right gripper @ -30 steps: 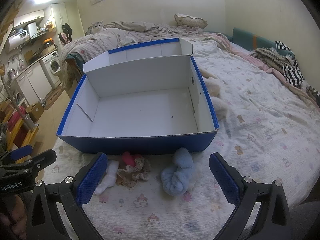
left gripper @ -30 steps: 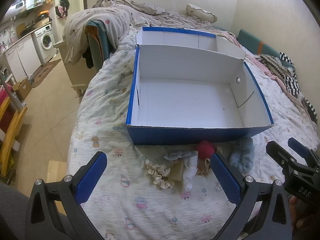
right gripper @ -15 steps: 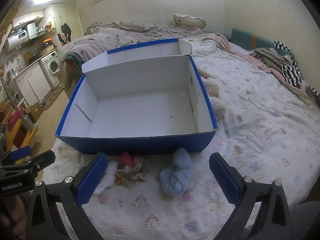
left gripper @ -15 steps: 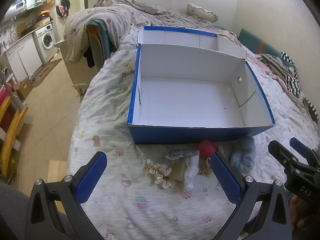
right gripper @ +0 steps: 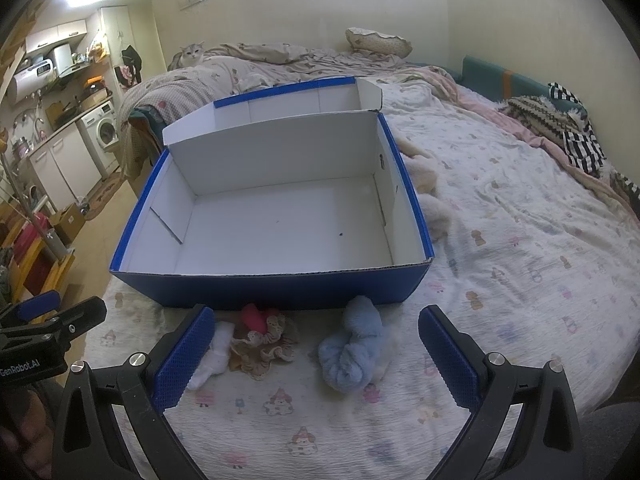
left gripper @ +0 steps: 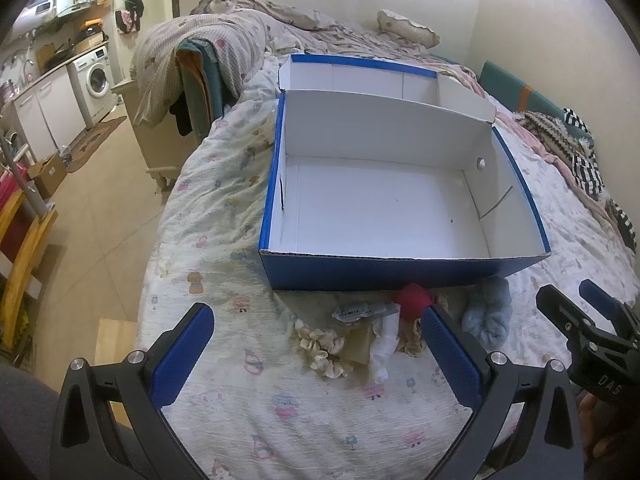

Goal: Organize soft objects

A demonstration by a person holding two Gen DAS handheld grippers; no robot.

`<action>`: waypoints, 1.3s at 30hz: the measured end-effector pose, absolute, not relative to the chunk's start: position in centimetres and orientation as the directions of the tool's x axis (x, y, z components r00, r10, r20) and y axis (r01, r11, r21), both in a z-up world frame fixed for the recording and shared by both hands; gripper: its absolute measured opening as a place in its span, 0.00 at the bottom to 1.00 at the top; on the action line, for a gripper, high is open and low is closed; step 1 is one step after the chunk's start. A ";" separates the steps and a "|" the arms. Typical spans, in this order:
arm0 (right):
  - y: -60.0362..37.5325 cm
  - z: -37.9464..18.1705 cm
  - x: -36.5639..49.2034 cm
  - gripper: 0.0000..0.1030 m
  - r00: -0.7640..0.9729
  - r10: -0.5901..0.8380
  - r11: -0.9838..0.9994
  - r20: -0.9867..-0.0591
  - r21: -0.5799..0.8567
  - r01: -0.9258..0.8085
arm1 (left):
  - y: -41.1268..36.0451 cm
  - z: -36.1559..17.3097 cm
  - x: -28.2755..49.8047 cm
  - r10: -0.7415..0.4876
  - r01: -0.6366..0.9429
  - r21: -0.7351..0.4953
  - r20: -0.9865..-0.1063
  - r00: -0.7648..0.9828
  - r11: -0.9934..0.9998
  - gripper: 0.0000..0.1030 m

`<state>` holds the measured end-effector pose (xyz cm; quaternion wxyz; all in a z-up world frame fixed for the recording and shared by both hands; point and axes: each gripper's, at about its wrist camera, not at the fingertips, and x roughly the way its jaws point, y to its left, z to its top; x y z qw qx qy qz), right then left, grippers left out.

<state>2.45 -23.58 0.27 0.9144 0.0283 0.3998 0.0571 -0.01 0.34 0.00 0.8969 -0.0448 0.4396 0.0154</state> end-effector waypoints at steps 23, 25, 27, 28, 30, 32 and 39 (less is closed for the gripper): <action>-23.8 0.2 2.5 1.00 0.673 0.125 0.992 -0.729 0.096 -0.080 | 0.3 0.0 0.0 -0.012 -0.066 -0.067 -0.789 0.614 0.996 1.00; -23.9 0.2 2.6 1.00 0.670 0.122 0.992 -0.732 0.095 -0.078 | 0.3 0.0 0.0 -0.011 -0.067 -0.066 -0.790 0.613 0.996 1.00; -24.0 0.1 2.8 1.00 0.656 0.132 0.991 -0.744 0.104 -0.081 | 0.3 0.0 0.0 -0.010 -0.070 -0.066 -0.792 0.611 0.995 1.00; -24.0 0.0 3.1 1.00 0.643 0.142 0.990 -0.753 0.113 -0.086 | 0.4 0.0 0.0 -0.010 -0.072 -0.068 -0.792 0.610 0.995 1.00; -24.3 -0.1 3.4 1.00 0.628 0.150 0.989 -0.764 0.123 -0.087 | 0.6 0.1 0.2 -0.010 -0.079 -0.073 -0.796 0.605 0.994 1.00; -24.6 -0.1 3.8 1.00 0.616 0.161 0.987 -0.771 0.136 -0.089 | 1.0 0.1 0.4 -0.010 -0.086 -0.077 -0.802 0.597 0.993 1.00; -26.4 -0.3 4.8 1.00 0.549 0.244 0.967 -0.800 0.246 -0.072 | 4.0 -0.3 1.1 0.008 -0.174 -0.109 -0.825 0.565 0.979 1.00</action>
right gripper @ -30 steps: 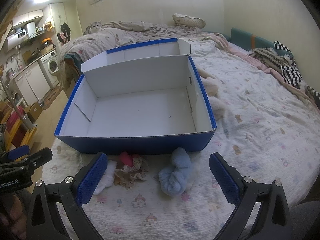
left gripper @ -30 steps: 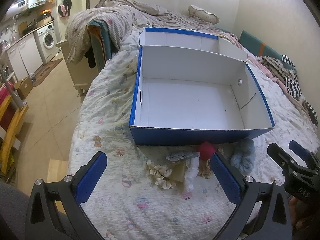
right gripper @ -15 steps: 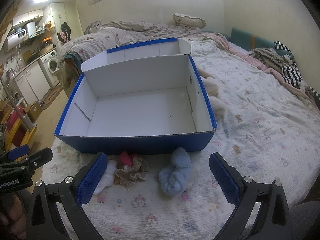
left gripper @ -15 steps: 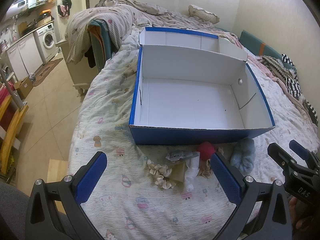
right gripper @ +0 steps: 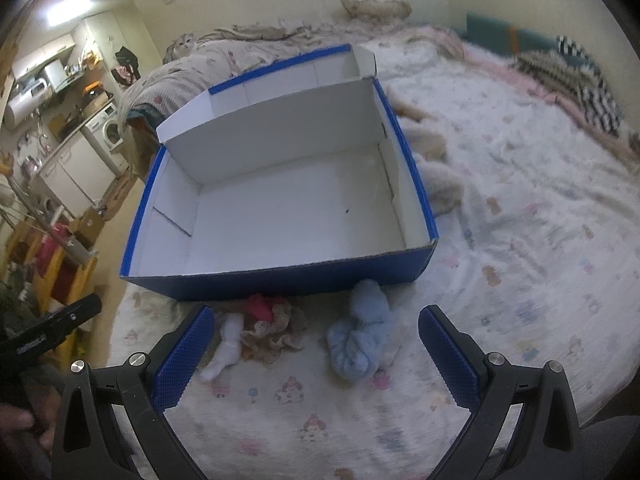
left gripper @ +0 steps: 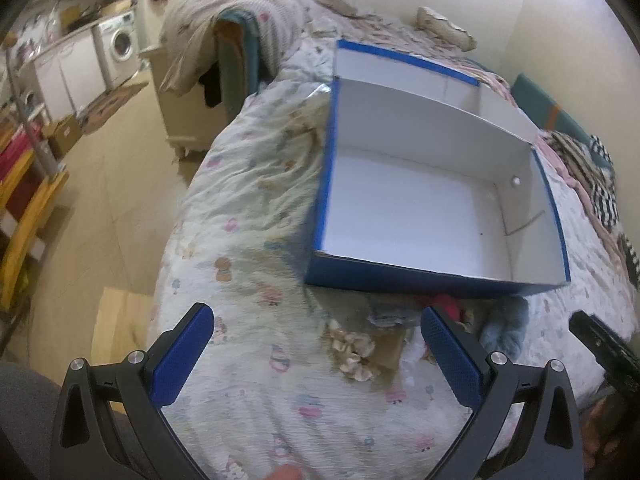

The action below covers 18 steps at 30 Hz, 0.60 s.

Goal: Organize soft objects
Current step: 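Grasp the cream scrunchie with left tool while right tool grasps the blue plush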

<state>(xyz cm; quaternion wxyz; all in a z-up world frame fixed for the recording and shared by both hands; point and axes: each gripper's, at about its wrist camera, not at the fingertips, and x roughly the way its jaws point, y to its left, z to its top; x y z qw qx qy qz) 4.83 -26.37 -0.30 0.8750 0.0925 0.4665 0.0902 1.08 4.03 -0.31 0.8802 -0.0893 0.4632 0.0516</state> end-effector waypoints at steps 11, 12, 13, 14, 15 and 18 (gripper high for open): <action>-27.7 -1.2 8.2 1.00 0.445 0.258 0.966 -0.857 0.238 -0.103 | 6.0 -3.5 5.2 -0.050 -0.170 -0.116 -0.935 0.350 0.979 0.85; -27.9 -1.8 8.4 1.00 0.439 0.259 0.966 -0.860 0.243 -0.093 | 5.9 -4.3 5.8 -0.089 -0.167 -0.148 -0.945 0.316 0.975 0.77; -28.2 -2.4 8.5 1.00 0.429 0.260 0.965 -0.865 0.252 -0.078 | 5.7 -5.3 6.3 -0.123 -0.167 -0.174 -0.953 0.277 0.970 0.69; -28.4 -3.2 8.5 1.00 0.416 0.263 0.963 -0.871 0.262 -0.061 | 5.5 -6.2 6.6 -0.138 -0.167 -0.181 -0.960 0.243 0.969 0.68; -28.6 -3.9 8.6 1.00 0.397 0.268 0.961 -0.878 0.275 -0.041 | 5.2 -7.0 6.8 -0.153 -0.165 -0.191 -0.964 0.220 0.968 0.67; -29.4 -5.5 9.0 1.00 0.337 0.318 0.938 -0.886 0.347 0.027 | 4.3 -9.2 6.9 -0.208 -0.160 -0.232 -0.966 0.152 0.960 0.59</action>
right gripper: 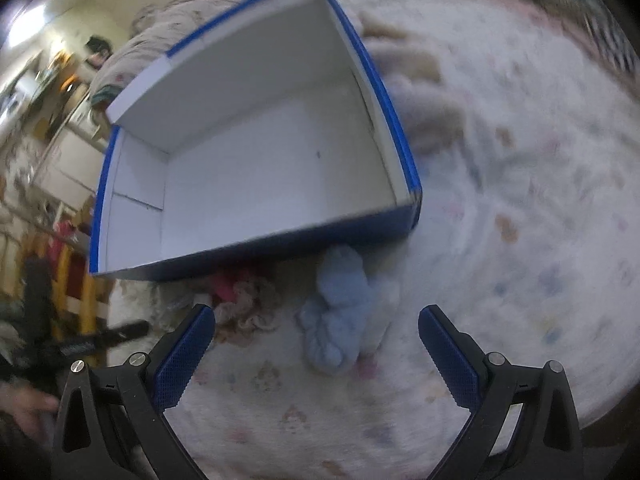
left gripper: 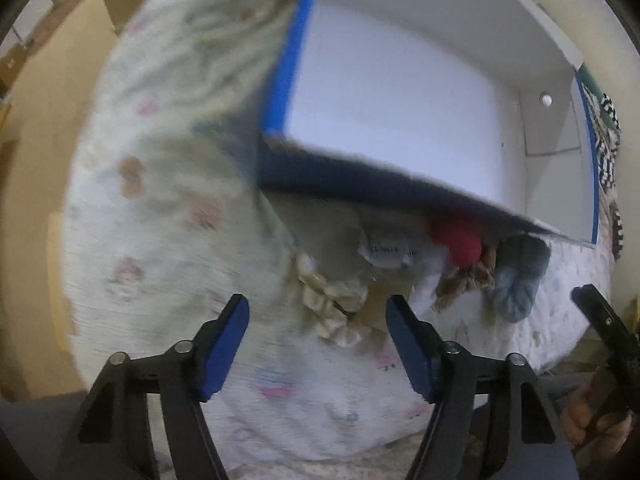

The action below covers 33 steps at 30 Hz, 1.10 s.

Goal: Organize soft objects
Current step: 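Grasp the cream scrunchie with left tool while right tool grasps the blue plush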

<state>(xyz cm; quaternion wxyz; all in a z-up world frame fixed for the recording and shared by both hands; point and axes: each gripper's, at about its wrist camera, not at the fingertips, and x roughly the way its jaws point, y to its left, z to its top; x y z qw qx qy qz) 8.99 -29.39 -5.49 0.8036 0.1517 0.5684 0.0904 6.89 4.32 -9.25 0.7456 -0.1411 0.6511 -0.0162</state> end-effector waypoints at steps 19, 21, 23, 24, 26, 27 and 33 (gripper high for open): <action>-29.8 -6.4 9.6 1.00 0.330 0.288 0.946 -0.899 0.320 0.046 | 2.6 -12.5 7.4 -0.268 -0.158 -0.276 -0.961 0.071 0.948 0.12; -29.9 -6.6 9.6 1.00 0.325 0.288 0.945 -0.901 0.321 0.054 | 2.9 -11.3 6.5 -0.269 -0.147 -0.280 -0.959 0.088 0.949 0.12; -29.8 -6.6 9.7 1.00 0.323 0.286 0.946 -0.902 0.319 0.052 | 3.3 -10.3 5.8 -0.255 -0.136 -0.270 -0.960 0.116 0.953 0.11; -29.7 -6.6 9.7 1.00 0.324 0.285 0.947 -0.902 0.318 0.052 | 3.3 -9.9 5.5 -0.244 -0.131 -0.260 -0.961 0.130 0.957 0.11; -29.9 -6.6 9.7 1.00 0.327 0.291 0.944 -0.899 0.326 0.058 | 3.2 -8.9 5.2 -0.207 -0.126 -0.230 -0.964 0.168 0.965 0.11; -30.0 -6.7 9.7 1.00 0.325 0.297 0.941 -0.898 0.334 0.062 | 3.3 -8.7 4.6 -0.184 -0.122 -0.209 -0.965 0.187 0.970 0.11; -29.2 -8.8 10.7 1.00 0.237 0.337 0.929 -0.911 0.362 0.075 | 4.4 -6.7 4.0 -0.122 -0.137 -0.161 -0.959 0.255 0.978 0.11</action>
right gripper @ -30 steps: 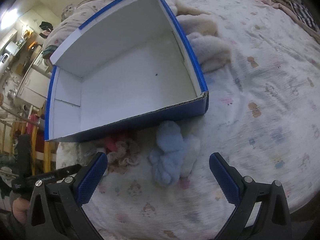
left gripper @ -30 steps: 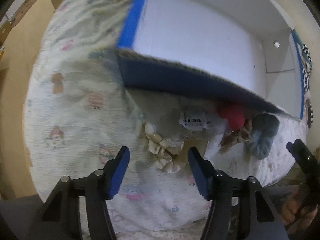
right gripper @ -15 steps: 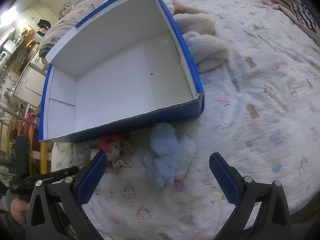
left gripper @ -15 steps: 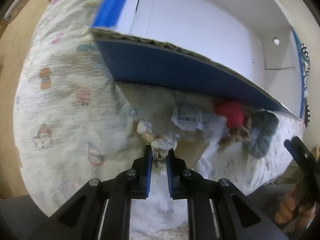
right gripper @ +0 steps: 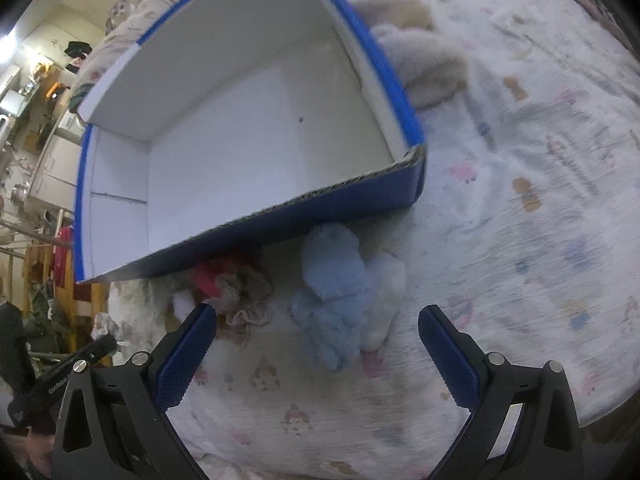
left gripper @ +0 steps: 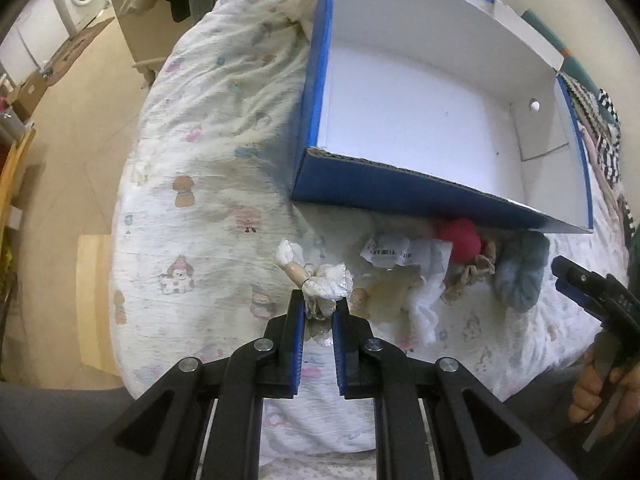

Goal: Organize soft objects
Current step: 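Grasp the cream scrunchie with left tool while right tool grasps the blue plush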

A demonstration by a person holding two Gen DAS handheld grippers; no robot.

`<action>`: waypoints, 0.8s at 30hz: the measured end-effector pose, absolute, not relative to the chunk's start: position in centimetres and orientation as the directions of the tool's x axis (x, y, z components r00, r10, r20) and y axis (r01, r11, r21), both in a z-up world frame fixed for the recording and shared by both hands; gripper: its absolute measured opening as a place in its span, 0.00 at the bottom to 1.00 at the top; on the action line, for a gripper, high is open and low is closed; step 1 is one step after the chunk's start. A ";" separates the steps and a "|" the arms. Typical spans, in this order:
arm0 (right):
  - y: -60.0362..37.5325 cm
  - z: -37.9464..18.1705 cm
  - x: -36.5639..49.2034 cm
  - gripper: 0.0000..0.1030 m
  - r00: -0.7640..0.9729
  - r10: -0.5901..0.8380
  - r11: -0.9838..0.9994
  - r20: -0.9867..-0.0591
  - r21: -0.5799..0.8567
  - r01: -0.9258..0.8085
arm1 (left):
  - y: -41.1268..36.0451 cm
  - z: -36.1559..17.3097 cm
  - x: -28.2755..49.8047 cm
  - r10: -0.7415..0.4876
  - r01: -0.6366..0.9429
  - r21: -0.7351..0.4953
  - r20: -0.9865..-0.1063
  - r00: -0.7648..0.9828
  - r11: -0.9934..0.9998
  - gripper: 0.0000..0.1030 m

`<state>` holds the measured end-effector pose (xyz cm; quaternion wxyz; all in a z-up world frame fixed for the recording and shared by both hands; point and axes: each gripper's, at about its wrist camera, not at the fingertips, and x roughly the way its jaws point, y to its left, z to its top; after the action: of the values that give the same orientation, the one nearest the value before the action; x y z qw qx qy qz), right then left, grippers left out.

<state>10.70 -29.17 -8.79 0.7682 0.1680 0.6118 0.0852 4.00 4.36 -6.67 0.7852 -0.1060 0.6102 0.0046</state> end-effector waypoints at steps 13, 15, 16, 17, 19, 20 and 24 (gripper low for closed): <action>-26.4 -12.9 12.6 0.43 0.121 0.208 0.975 -0.971 0.216 0.056 | 2.3 -6.7 4.7 -0.054 -0.079 -0.081 -0.953 0.298 0.994 0.11; -26.1 -12.3 12.4 0.39 0.148 0.215 0.975 -0.965 0.222 0.033 | 2.3 -6.6 4.7 -0.055 -0.080 -0.083 -0.952 0.301 0.993 0.11; -26.2 -11.9 12.2 0.37 0.162 0.221 0.973 -0.962 0.228 0.027 | 2.3 -6.6 4.7 -0.054 -0.081 -0.082 -0.952 0.300 0.993 0.11; -26.2 -11.5 12.0 0.37 0.174 0.233 0.970 -0.957 0.241 0.024 | 2.4 -6.6 4.7 -0.053 -0.082 -0.082 -0.952 0.302 0.993 0.11; -26.2 -10.9 11.7 0.37 0.186 0.264 0.962 -0.946 0.272 0.015 | 2.4 -6.6 4.7 -0.051 -0.086 -0.081 -0.951 0.305 0.993 0.11; -26.3 -10.7 11.3 0.36 0.192 0.278 0.958 -0.941 0.285 0.007 | 2.5 -6.5 4.6 -0.053 -0.090 -0.084 -0.950 0.306 0.992 0.11; -25.9 -9.1 9.7 0.36 0.226 0.331 0.943 -0.916 0.331 -0.037 | 2.6 -6.1 4.2 -0.047 -0.091 -0.080 -0.947 0.319 0.993 0.11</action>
<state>9.73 -25.94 -9.09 0.7736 0.1203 0.6107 0.1186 4.16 2.57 -6.15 0.8100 -0.0591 0.5834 0.0135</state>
